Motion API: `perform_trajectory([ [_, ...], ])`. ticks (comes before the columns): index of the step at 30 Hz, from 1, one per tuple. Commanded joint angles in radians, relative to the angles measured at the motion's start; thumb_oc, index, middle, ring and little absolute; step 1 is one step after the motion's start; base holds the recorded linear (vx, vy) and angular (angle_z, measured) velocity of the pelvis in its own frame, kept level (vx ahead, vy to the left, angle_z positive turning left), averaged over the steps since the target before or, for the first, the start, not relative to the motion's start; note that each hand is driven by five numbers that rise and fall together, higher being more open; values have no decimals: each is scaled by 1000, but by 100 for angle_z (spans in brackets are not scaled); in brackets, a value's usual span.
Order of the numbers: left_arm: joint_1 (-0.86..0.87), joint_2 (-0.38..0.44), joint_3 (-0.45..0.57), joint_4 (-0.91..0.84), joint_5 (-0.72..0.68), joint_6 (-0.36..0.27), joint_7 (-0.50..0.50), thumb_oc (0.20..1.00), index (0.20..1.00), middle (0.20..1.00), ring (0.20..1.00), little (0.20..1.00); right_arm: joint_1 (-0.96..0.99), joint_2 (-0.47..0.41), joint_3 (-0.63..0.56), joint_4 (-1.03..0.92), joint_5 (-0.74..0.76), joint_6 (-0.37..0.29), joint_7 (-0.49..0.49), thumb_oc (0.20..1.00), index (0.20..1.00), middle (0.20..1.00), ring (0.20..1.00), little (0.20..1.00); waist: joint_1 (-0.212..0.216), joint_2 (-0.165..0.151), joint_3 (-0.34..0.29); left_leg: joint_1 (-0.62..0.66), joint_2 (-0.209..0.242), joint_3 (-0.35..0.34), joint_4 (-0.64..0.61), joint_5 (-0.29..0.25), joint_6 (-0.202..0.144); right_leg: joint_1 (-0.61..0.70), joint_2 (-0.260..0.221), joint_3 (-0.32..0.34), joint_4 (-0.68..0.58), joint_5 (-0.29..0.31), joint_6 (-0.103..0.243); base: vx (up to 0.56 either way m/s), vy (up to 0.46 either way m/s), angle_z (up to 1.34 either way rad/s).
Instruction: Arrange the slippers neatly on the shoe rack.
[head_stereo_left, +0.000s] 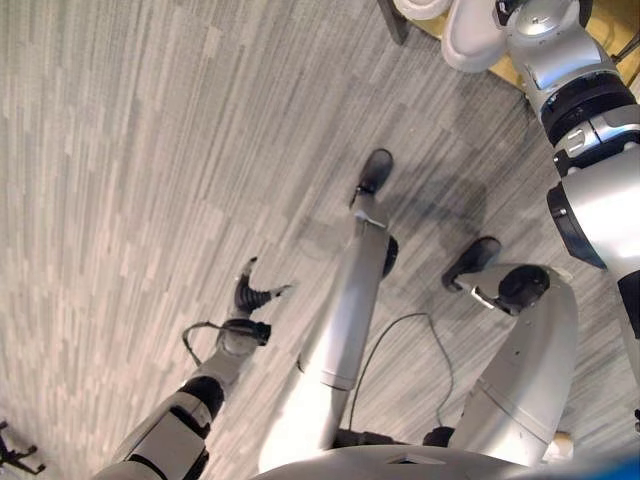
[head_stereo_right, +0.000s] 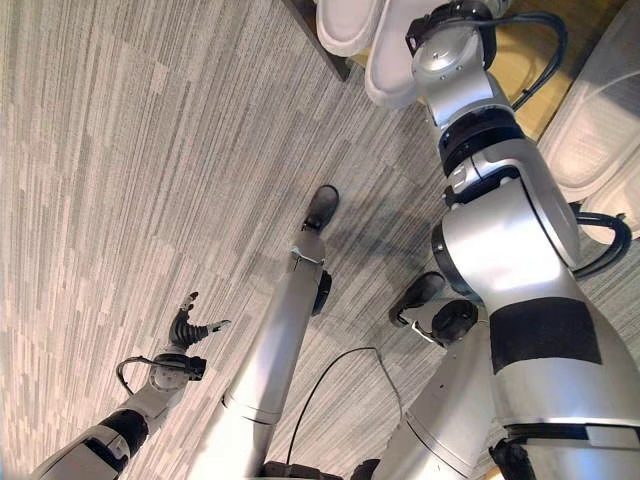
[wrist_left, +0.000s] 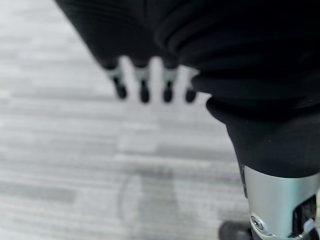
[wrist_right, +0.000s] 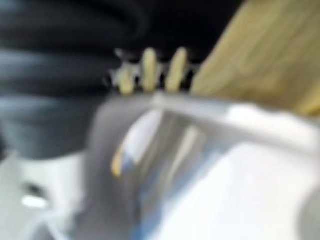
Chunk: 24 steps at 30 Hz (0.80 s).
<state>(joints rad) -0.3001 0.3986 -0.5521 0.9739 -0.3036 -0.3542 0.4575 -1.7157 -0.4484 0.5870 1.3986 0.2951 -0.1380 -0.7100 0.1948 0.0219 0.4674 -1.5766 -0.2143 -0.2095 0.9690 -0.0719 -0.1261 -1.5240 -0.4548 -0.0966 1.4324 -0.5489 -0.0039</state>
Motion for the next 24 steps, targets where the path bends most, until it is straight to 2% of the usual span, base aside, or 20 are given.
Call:
perform_trajectory([
  [1,-7,26,48,65,-50,20,-16,1000,1000,1000,1000,1000,-85,-49,13,5,57,-9,-68,1000,1000,1000,1000,1000,-10,-8,52,7,50,33,61,-157,23,57,96,95,-131,96,87,0,0,0],
  [3,1,21,45,55,-55,18,-14,1000,1000,1000,1000,1000,-69,-71,4,6,38,2,-96,1000,1000,1000,1000,1000,-13,-8,52,7,49,35,61,-156,25,55,97,95,-129,97,88,0,0,0],
  [5,20,11,42,38,-59,17,-18,1000,1000,1000,1000,1000,-38,-119,-13,-16,-24,35,-168,1000,1000,1000,1000,1000,-19,-2,52,7,42,34,64,-157,23,49,100,99,-116,96,89,-2,16,-1],
  [8,23,7,32,35,-60,14,-33,1000,1000,1000,1000,1000,-23,-138,-24,-77,-34,34,-169,1000,1000,1000,1000,1000,-21,4,52,7,41,31,56,-154,21,40,98,103,-116,94,91,-6,19,-1],
  [11,15,-4,34,63,-70,19,-45,1000,1000,1000,1000,1000,-25,-121,-40,-103,-17,22,-157,1000,1000,1000,1000,1000,-24,3,52,7,42,31,37,-139,19,37,98,102,-126,97,91,-16,5,-3],
  [17,-13,-22,18,150,-66,31,-61,1000,1000,1000,1000,1000,-54,-41,-62,-97,97,-46,-105,1000,1000,1000,1000,1000,-22,-1,51,7,41,31,40,-135,21,43,102,102,-126,99,91,-3,1,1],
  [19,-30,-33,3,176,-72,42,-66,1000,1000,1000,1000,1000,-65,6,-101,-80,217,-91,-86,1000,1000,1000,1000,1000,-22,-2,50,7,42,34,44,-137,20,47,103,104,-125,99,91,0,0,0],
  [24,-46,-43,-16,196,-72,56,-72,1000,1000,1000,1000,1000,-64,51,-175,-70,361,-163,-106,1000,1000,1000,1000,1000,-24,-1,43,7,39,35,35,-136,18,48,103,101,-128,96,89,0,0,0],
])
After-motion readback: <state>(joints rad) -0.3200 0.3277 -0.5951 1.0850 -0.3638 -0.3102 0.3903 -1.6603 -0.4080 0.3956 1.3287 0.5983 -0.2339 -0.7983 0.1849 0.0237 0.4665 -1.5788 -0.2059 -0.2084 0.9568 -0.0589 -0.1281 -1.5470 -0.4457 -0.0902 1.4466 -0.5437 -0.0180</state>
